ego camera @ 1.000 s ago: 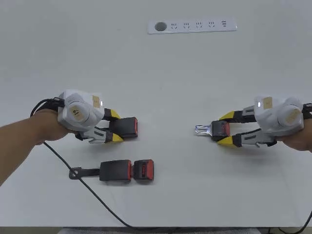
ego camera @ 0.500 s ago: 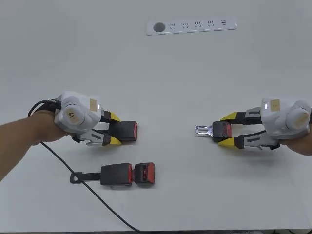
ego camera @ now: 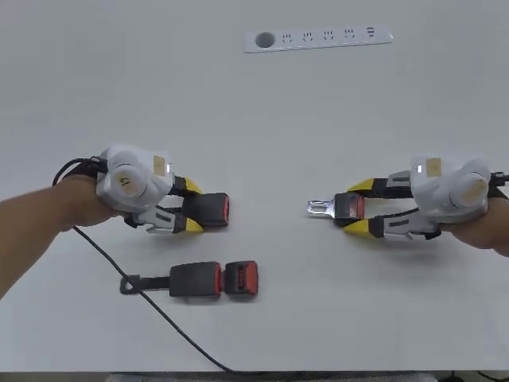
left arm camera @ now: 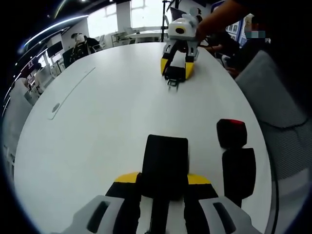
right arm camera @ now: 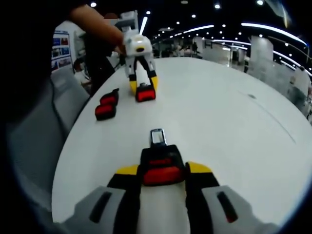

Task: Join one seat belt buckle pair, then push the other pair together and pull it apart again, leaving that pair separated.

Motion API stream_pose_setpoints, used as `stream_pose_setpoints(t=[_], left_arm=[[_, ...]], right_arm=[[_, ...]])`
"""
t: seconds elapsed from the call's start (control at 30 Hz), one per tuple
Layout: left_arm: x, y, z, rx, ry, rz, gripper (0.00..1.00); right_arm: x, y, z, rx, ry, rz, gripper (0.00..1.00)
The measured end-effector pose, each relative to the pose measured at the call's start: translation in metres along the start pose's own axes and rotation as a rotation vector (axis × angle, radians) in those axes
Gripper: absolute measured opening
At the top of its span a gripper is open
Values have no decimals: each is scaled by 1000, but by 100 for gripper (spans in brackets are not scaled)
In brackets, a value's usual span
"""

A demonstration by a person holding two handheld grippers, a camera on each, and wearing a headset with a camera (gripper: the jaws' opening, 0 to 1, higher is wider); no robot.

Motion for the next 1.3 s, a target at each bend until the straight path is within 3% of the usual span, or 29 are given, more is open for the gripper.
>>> stream_pose_setpoints(t=[0.7, 1.3], left_arm=[[1, 1, 1, -30, -13, 1, 35], [2, 1, 0, -45, 0, 0, 35]], right_arm=[[-11, 46, 47, 53, 0, 2, 36], [-17, 89, 79, 55, -39, 30, 36]])
Point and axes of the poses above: the centre of the closed fingertips' face, and the gripper's own axes: y roughly forward along the fingers, x roughly to its right, z roughly out of its top, the point moved 3 cm from there along -y, roughly backward along the fingers, and after that the axes turned 7 degrees about -x, right-handed, at the moved point
